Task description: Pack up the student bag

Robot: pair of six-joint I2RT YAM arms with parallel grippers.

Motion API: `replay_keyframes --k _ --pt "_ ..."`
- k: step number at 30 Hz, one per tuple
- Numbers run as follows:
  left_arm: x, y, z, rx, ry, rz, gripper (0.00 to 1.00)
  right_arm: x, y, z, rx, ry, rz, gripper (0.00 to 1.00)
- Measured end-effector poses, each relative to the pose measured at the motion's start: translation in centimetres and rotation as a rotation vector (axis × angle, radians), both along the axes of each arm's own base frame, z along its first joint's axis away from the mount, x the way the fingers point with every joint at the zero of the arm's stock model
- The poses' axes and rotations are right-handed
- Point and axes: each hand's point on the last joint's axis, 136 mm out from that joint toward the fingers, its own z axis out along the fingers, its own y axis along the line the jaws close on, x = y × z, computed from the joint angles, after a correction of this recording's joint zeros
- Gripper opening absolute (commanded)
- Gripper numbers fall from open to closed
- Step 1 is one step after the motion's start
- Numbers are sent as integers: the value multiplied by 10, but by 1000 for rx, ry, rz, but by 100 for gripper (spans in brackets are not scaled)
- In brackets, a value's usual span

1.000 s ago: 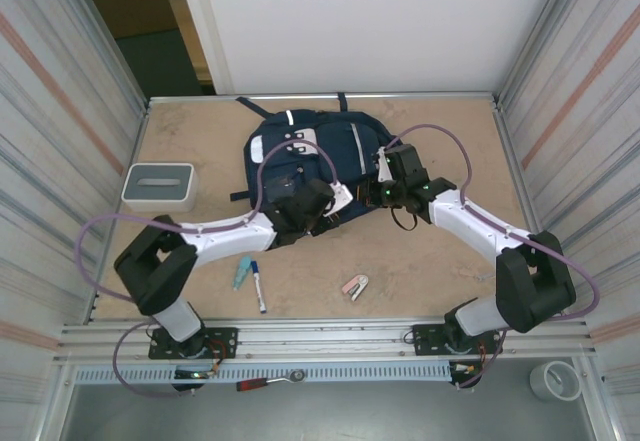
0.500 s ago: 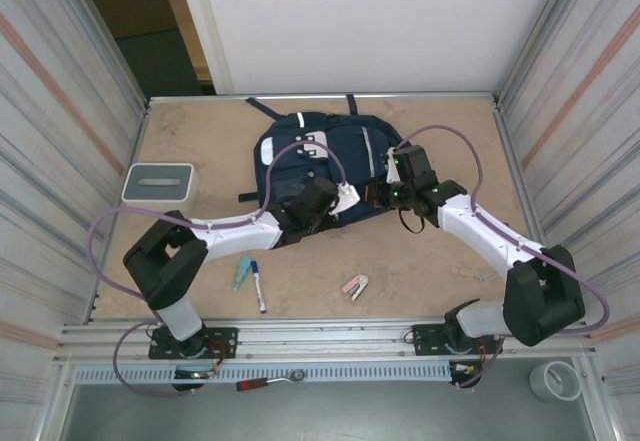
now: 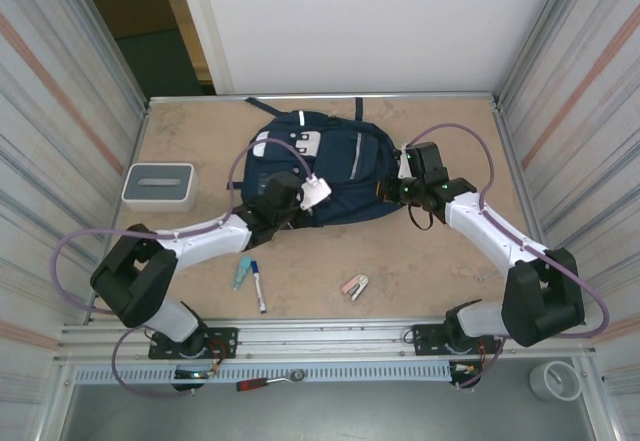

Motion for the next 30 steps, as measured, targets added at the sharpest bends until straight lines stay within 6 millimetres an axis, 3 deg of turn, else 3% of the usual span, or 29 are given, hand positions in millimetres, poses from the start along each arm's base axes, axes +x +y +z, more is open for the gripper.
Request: replay_keyframes --k 2,6,12,17,22,26,30 --pt "1 9 5 1 -10 34 48 0 4 1 13 -1 4 0" --pt "-4 14 23 1 -52 55 64 1 7 4 37 -2 -12 0" --pt "-29 -20 45 -45 -81 -71 69 -3 16 8 77 10 -2 0" --pt "-28 -57 51 -59 -75 -163 69 -7 22 13 102 12 13 0" --pt "-20 -79 37 -35 -48 -207 62 -13 30 20 132 9 38 0" --pt "-16 -82 24 1 -38 -214 33 -16 32 22 142 12 49 0" --pt "-10 -77 26 -8 -46 -207 18 -14 25 19 112 11 34 0"
